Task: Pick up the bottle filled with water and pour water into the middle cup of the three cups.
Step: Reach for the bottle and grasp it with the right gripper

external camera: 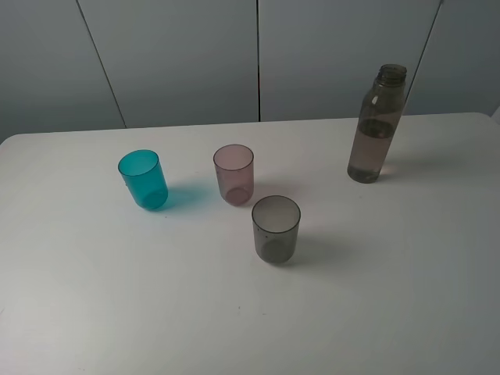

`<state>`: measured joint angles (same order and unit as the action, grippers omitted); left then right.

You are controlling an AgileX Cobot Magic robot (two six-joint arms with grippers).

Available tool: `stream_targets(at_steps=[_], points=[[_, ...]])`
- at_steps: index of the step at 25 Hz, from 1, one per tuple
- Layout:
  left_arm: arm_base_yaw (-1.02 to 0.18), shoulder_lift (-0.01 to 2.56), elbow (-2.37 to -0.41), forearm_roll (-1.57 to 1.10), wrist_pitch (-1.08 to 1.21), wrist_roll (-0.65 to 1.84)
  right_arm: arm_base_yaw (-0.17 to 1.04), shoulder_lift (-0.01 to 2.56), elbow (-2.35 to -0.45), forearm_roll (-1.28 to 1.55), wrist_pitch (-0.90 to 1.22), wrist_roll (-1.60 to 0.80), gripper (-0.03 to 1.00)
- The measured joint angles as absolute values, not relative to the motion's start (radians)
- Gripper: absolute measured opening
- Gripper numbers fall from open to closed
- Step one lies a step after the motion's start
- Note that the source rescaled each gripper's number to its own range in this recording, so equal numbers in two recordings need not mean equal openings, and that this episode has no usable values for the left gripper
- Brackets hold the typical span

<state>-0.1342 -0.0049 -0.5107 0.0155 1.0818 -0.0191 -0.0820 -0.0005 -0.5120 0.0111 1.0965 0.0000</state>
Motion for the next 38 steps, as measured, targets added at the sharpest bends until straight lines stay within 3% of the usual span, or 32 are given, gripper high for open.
stream_targets(at_steps=[25, 32, 38], points=[[-0.134, -0.005, -0.511, 0.016, 1.082, -0.019, -0.082, 0.001, -0.529, 0.000, 1.103, 0.000, 0.30], [-0.134, -0.005, -0.511, 0.016, 1.082, -0.019, -0.082, 0.182, -0.637, -0.015, 1.094, -0.033, 0.30], [-0.134, -0.005, -0.511, 0.016, 1.082, -0.019, -0.082, 0.375, -0.690, -0.022, 0.914, -0.045, 0.30]])
